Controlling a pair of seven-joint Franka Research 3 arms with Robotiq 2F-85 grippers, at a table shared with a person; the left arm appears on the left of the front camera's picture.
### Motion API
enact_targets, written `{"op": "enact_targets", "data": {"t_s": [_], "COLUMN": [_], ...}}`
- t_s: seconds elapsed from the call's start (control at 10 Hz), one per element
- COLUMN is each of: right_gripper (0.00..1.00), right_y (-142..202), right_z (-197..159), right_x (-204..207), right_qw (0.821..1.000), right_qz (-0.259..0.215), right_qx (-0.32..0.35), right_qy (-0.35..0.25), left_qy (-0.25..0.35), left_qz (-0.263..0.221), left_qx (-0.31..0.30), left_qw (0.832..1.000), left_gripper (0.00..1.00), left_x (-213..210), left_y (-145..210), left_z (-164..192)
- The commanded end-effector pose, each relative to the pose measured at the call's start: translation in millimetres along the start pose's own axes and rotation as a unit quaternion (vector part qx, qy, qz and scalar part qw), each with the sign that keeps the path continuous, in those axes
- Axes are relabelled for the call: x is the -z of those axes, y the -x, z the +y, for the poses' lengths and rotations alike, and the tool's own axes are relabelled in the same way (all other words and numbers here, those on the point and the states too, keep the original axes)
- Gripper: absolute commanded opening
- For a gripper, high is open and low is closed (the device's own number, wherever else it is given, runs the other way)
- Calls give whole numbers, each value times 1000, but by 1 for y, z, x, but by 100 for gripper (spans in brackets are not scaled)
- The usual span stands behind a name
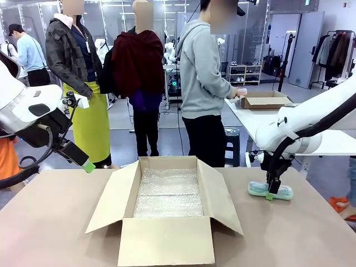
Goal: Pack the glasses set securely to prepare it for shipping.
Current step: Place the Glasses case inside the Package Box.
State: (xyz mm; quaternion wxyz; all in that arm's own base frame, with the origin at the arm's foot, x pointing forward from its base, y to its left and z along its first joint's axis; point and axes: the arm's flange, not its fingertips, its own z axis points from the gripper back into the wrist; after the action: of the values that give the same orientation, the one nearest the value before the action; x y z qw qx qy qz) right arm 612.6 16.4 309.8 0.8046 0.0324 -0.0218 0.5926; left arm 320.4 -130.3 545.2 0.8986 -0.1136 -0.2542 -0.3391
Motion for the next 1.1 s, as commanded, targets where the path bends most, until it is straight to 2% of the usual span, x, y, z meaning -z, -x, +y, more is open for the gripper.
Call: {"op": "enact_targets", "data": {"t_s": [0.0,0.1,0.2,0.3,0.5,0.6,0.7,0.9,1.0], "right_gripper": [43,43,43,43,43,43,43,43,43], "right_y": [-7,-12,-18,-27,-38,-40,-41,-38,-44], "right_z": [5,12,23,36,56,62,69,80,68], "right_x": [-10,-34,-63,-92,-127,-131,-131,-129,-142], "right_qw": [1000,1000,1000,1000,999,999,999,998,999], "right_qz": [9,-10,5,-6,12,4,19,7,6], "right_qx": [11,0,-12,-27,-34,-44,-49,-64,-52], "right_qy": [-4,-5,5,-11,-9,-11,-1,21,-3], "left_qy": [1,1,1,1,1,1,1,1,1], "left_qz": [-5,-5,-5,-5,-5,-5,-5,-5,-5], "left_qx": [1,1,1,1,1,1,1,1,1], "left_qw": [1000,1000,1000,1000,1000,1000,1000,1000,1000], "left_gripper": [100,100,100,100,100,100,100,100,100], "left_x": [0,0,0,0,0,0,0,0,0], "left_y": [0,0,0,0,0,0,0,0,0], "left_z": [1,1,1,1,1,1,1,1,1]}}
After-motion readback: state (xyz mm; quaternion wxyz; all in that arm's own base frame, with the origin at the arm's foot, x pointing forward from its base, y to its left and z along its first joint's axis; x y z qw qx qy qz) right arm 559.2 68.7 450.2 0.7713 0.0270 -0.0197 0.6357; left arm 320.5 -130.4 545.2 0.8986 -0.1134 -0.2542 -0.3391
